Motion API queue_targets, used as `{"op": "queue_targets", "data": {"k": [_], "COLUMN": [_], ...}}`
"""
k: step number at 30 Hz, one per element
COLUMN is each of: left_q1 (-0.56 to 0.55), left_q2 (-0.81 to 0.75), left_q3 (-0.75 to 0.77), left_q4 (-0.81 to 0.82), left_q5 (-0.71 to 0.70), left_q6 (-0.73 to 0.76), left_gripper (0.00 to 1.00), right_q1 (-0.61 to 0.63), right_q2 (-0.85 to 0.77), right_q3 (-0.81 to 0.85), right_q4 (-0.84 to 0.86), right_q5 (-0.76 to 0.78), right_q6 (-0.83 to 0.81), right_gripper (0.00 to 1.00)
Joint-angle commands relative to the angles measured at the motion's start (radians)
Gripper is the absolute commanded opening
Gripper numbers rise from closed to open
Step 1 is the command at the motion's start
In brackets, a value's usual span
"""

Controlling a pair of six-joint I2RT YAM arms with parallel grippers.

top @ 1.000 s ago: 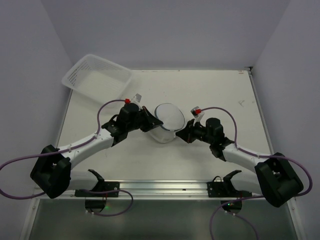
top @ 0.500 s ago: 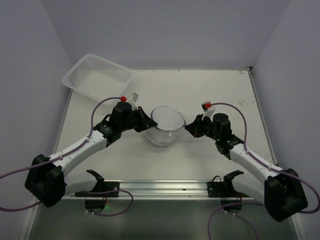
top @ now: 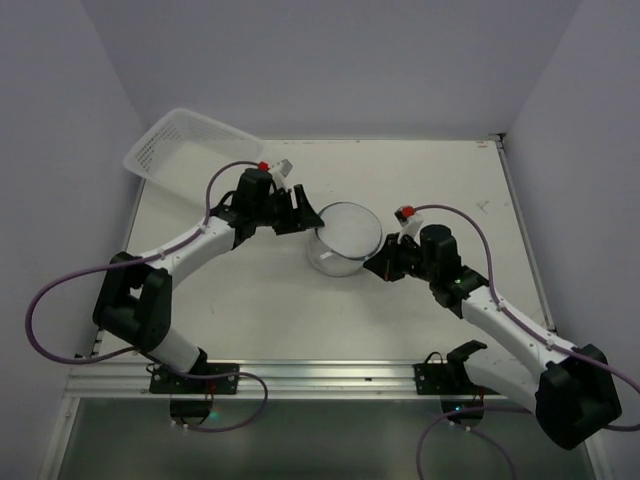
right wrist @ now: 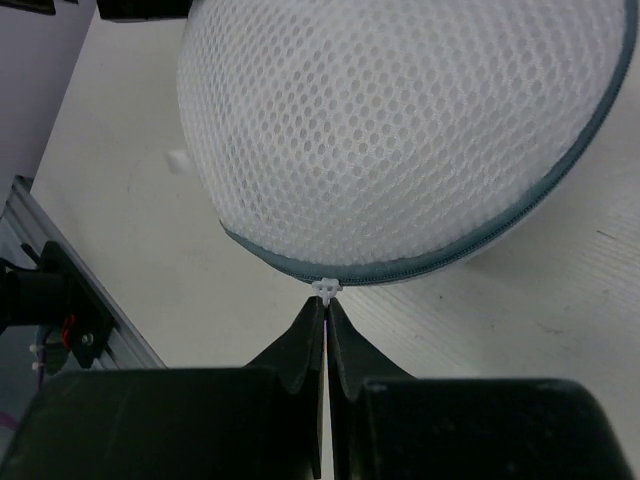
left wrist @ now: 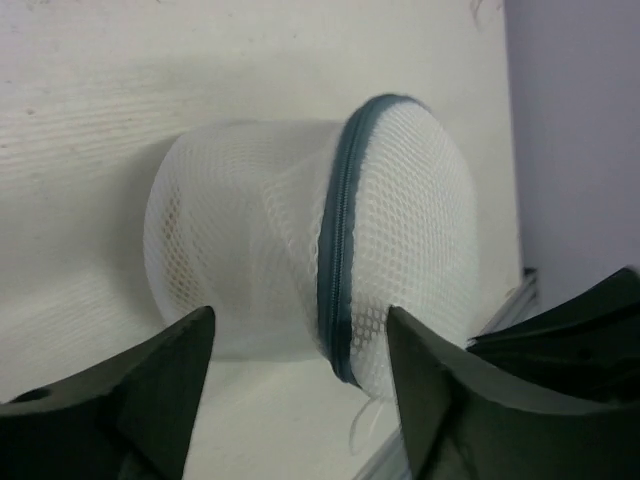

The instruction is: Unzip the laundry bag and remove the bra

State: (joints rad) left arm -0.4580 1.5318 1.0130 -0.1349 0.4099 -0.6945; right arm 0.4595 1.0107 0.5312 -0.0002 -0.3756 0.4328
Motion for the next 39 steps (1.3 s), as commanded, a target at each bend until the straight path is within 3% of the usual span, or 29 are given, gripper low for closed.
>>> {"op": "queue_targets", "data": {"k": [1, 5, 8, 12, 20, 27, 33, 36, 37, 39], "left_q1": [0.015, 0.012, 0.009, -0.077, -0.194, -0.205, -0.205, -0.205, -0.205, -0.203], "left_q2": [0.027, -0.054, -0.146, -0.209, -0.21, -0.191, -0.118, -0.098, -0.095, -0.094], "left_q3": [0.101, 0.027, -0.051, -0.146, -0.22, -0.238, -0.225, -0.221, -0.22, -0.218], "left_q4": [0.086, 0.095, 0.092, 0.112, 0.116, 0.178, 0.262, 0.285, 0.285, 0.264], "left_q5": [0.087, 0.057, 0.0, -0.088, -0.235, -0.284, -0.267, -0.26, -0.25, -0.25], "left_q6": [-0.08, -0.181, -0.273, -0.365, -0.531, -0.547, -0.55, -0.548, -0.545, -0.527], "left_gripper": [0.79, 1.0, 1.0, 1.0, 0.93, 0.85, 0.7, 0.46, 0.3, 0.17], "right_q1": [0.018, 0.051, 0.085, 0.116, 0.153, 0.182, 0.196, 0.196, 0.196, 0.196], "right_q2": [-0.006, 0.052, 0.107, 0.164, 0.187, 0.212, 0.209, 0.203, 0.194, 0.184], "right_q3": [-0.04, -0.028, 0.013, 0.055, 0.076, 0.093, 0.093, 0.093, 0.092, 0.09], "right_q4": [0.089, 0.187, 0.224, 0.236, 0.258, 0.256, 0.223, 0.195, 0.189, 0.149], "right_q5": [0.033, 0.055, 0.055, 0.049, 0.061, 0.053, 0.069, 0.083, 0.095, 0.11], "right_q6": [0.115, 0.188, 0.201, 0.208, 0.227, 0.225, 0.193, 0.172, 0.166, 0.127], "right_gripper": [0.0, 0.0, 0.0, 0.0, 0.0, 0.0, 0.0, 0.0, 0.0, 0.0]}}
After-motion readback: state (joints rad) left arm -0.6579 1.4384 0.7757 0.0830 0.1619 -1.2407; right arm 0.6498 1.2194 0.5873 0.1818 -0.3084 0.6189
